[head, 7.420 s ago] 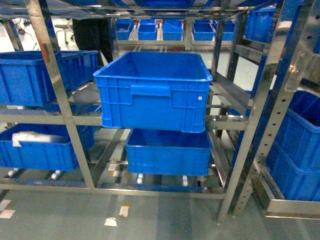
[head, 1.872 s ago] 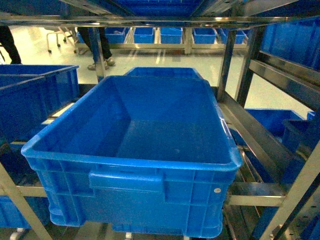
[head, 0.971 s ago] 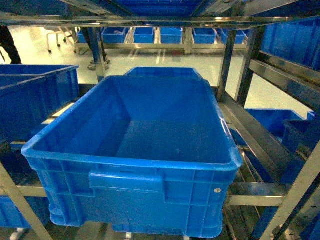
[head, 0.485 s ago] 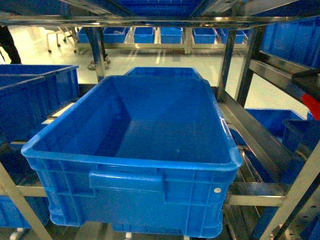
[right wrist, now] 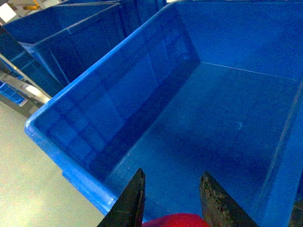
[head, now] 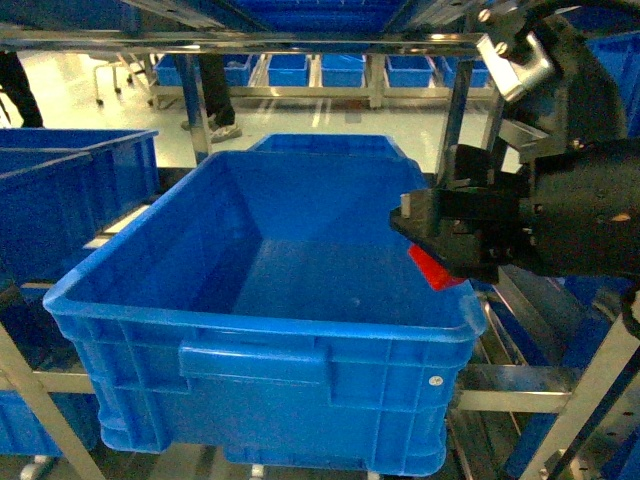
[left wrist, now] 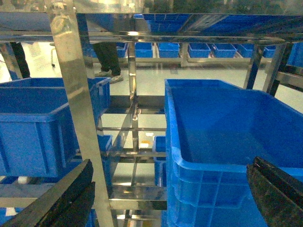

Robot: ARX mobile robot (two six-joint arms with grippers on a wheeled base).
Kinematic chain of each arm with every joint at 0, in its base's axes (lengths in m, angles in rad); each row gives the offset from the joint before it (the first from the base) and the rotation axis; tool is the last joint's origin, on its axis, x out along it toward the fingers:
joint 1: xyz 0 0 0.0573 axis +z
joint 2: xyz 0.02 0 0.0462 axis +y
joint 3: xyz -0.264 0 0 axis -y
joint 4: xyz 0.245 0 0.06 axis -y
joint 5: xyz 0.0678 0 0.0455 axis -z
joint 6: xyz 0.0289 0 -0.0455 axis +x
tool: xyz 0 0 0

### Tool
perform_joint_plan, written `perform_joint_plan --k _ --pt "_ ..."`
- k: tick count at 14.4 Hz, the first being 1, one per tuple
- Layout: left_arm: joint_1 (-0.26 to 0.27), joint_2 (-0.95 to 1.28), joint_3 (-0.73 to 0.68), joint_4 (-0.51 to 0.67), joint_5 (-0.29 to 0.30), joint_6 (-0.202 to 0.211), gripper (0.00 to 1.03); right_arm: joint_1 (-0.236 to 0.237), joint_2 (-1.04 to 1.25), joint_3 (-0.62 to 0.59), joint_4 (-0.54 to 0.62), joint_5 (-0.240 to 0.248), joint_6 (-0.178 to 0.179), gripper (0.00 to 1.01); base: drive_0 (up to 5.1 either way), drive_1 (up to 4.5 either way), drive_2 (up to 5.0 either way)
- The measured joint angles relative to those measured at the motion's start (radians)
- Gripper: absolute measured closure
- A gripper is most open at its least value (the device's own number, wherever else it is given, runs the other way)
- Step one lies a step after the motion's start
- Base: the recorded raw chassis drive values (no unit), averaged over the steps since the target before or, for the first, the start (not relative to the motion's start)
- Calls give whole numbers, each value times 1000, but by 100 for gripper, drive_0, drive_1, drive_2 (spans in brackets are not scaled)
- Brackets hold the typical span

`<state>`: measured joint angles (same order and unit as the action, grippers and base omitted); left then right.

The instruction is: Pick red block from blue box to shelf

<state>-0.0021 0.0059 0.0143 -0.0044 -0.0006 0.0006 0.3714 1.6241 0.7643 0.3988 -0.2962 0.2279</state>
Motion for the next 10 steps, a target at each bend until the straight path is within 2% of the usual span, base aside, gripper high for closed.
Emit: perform_joint_plan --k 6,10 --pt "0 0 0 0 0 0 5 35 220 190 -39 7 -21 73 0 0 0" --pt "0 0 0 0 0 0 5 34 375 319 -84 3 -37 73 0 0 0"
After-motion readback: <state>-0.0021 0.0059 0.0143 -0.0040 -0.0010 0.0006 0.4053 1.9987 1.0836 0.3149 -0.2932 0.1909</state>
